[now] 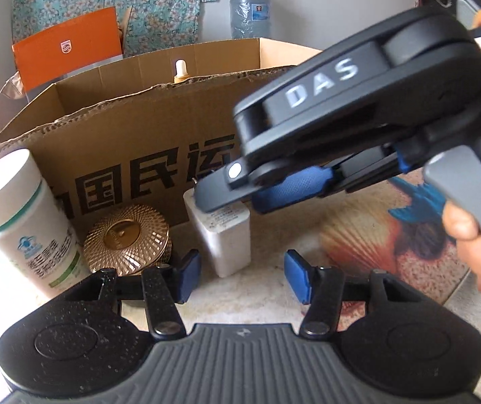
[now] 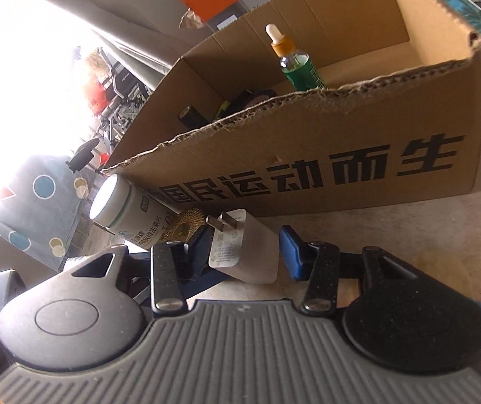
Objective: Organize rigid objects
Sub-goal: 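Lower the right tool onto the white power adapter and close it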
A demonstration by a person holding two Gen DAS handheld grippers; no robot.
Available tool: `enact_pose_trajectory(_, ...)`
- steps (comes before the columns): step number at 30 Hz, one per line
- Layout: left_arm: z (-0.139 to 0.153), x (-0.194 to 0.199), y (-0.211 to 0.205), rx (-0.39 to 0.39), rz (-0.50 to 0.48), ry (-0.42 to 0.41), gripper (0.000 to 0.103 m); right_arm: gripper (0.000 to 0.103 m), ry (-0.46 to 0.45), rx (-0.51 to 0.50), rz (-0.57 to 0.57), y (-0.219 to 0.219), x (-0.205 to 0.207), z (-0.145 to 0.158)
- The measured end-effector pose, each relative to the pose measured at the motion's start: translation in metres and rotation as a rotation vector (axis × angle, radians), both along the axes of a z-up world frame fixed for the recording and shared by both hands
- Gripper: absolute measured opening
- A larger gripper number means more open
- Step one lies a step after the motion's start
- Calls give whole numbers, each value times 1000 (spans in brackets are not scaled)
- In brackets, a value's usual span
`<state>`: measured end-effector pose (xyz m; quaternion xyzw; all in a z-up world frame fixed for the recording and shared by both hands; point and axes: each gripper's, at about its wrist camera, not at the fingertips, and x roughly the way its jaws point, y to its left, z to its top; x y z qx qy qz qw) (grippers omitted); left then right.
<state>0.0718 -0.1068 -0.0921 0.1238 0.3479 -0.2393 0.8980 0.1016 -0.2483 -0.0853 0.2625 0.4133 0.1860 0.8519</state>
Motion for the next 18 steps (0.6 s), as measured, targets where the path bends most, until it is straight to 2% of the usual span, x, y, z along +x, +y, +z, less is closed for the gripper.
enact_pose_trajectory(9, -1, 5, -11, -30, -44, 10, 56, 37, 23, 14, 7, 0, -3, -2)
enact_pose_trajectory(18, 0, -9, -22, -78, -176, 55, 56, 37, 65, 8, -67, -27, -42, 2)
